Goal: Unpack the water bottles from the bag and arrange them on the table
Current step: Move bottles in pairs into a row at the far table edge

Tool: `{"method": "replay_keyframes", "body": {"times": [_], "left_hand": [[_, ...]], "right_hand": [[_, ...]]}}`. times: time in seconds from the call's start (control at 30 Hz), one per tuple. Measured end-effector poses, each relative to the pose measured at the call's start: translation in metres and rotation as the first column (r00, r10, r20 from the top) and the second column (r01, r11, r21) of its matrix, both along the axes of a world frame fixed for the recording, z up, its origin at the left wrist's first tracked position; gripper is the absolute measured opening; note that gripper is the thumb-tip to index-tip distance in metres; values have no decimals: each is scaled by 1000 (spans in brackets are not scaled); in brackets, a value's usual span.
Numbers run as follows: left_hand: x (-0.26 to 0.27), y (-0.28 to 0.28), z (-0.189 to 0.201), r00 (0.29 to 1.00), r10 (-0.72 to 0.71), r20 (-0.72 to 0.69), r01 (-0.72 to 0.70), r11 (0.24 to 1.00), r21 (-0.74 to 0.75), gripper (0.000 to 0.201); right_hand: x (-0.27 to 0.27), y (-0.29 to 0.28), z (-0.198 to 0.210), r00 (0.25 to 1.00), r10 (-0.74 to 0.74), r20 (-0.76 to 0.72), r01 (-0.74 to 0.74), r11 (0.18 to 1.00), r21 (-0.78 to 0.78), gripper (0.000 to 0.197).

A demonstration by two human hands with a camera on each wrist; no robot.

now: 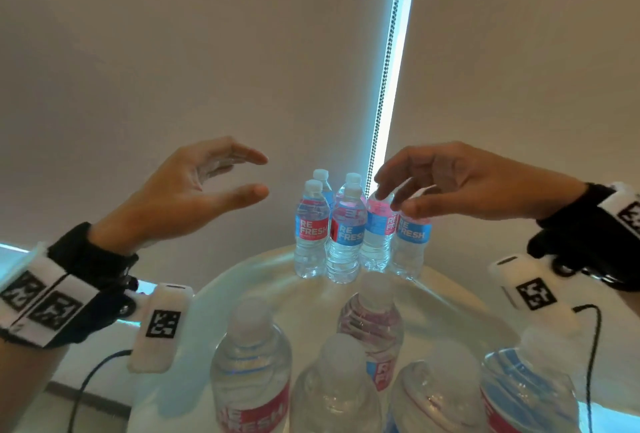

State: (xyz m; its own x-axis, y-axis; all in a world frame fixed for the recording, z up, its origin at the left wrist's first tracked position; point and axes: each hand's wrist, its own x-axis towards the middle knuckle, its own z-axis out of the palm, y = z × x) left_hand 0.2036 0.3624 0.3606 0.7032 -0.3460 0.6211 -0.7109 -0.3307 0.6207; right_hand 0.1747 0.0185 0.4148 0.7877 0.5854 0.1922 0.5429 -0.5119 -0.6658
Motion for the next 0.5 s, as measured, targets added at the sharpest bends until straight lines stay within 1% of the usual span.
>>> {"method": "replay_keyframes", "body": {"times": [0.07, 0.13, 0.23, 0.3, 0.37, 0.43, 0.5], "left_hand": [[-27, 8, 6, 999, -33, 29, 33, 999, 12, 53], [-52, 14, 8, 996, -84, 38, 83, 996, 35, 51], [-87, 14, 1, 991, -133, 17, 130, 986, 99, 46], [-104, 12, -8, 994, -109, -8, 109, 984, 142, 48], [-115, 8, -20, 995, -77, -64, 87, 983, 160, 49], [-120, 3, -30, 993, -56, -108, 77, 976, 203, 48], [-120, -1, -36, 984, -60, -166, 100, 965, 244, 44]], "right_hand": [[-14, 0, 3, 994, 100, -44, -104, 989, -105, 42], [-25, 4, 2, 985, 162, -67, -172, 966, -194, 50], [-34, 14, 0, 969, 206, -138, -240, 923, -302, 62], [-36, 23, -1, 952, 229, -202, -290, 888, -358, 69], [-35, 32, -3, 941, 240, -236, -319, 861, -396, 68], [-31, 40, -7, 936, 249, -247, -336, 839, -427, 64], [-27, 45, -14, 929, 278, -245, -361, 829, -428, 58]]}}
